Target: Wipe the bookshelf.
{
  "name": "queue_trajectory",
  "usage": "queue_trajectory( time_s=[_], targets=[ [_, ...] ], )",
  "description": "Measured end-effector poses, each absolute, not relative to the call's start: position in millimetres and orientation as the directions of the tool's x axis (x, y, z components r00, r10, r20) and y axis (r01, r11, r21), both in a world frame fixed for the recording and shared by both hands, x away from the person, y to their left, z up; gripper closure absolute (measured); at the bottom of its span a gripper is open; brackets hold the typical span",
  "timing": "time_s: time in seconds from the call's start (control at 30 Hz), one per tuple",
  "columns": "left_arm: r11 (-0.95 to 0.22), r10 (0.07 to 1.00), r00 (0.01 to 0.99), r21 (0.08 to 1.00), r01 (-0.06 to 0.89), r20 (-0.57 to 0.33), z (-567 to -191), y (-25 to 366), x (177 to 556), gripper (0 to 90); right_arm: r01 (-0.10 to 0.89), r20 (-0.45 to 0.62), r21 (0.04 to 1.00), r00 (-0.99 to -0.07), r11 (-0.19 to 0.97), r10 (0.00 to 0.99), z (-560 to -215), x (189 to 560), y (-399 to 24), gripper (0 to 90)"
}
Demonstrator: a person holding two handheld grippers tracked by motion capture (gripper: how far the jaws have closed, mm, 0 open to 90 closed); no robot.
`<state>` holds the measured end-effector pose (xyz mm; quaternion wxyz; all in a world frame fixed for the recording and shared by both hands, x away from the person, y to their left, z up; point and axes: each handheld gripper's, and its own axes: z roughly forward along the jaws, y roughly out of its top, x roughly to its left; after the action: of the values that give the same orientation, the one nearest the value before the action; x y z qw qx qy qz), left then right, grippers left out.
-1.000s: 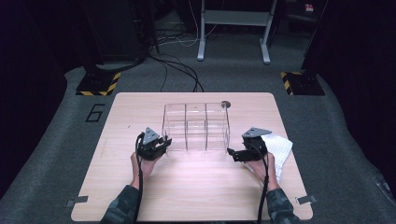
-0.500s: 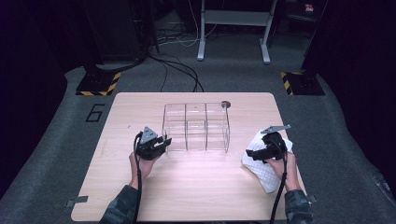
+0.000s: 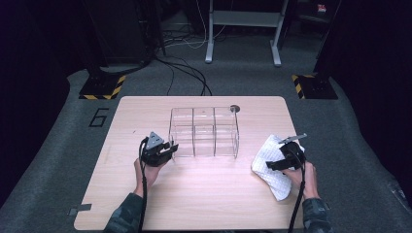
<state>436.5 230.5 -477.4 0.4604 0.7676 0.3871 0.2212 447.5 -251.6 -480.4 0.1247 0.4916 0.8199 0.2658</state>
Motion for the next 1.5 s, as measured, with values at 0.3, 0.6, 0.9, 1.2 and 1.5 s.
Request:
queue_trajectory(
  time_s=[0.3, 0.6, 0.9, 1.2, 1.5],
  targets=[
    [-0.286, 0.802, 0.597, 0.873, 0.395, -0.008, -477, 230, 436, 73.0, 0.771, 0.067, 0.518, -0.468, 0.370, 0.881, -495, 450, -248, 29.8],
    [-0.290, 0.789, 0.615, 0.881, 0.374, -0.001, -479, 231, 432, 72.7, 0.748, 0.044, 0.539, -0.484, 0.387, 0.874, -499, 443, -246, 51.6],
    [-0.266, 0.776, 0.630, 0.905, 0.333, -0.004, -487, 233, 432, 72.6, 0.738, 0.059, 0.577, -0.465, 0.350, 0.883, -501, 442, -246, 63.6],
    [-0.284, 0.768, 0.640, 0.896, 0.341, 0.000, -486, 233, 433, 72.9, 0.745, 0.070, 0.588, -0.436, 0.316, 0.897, -502, 440, -244, 71.9],
    [-0.293, 0.747, 0.664, 0.886, 0.360, -0.023, -484, 235, 436, 72.5, 0.741, 0.098, 0.613, -0.415, 0.274, 0.904, -504, 436, -243, 81.3]
  ],
)
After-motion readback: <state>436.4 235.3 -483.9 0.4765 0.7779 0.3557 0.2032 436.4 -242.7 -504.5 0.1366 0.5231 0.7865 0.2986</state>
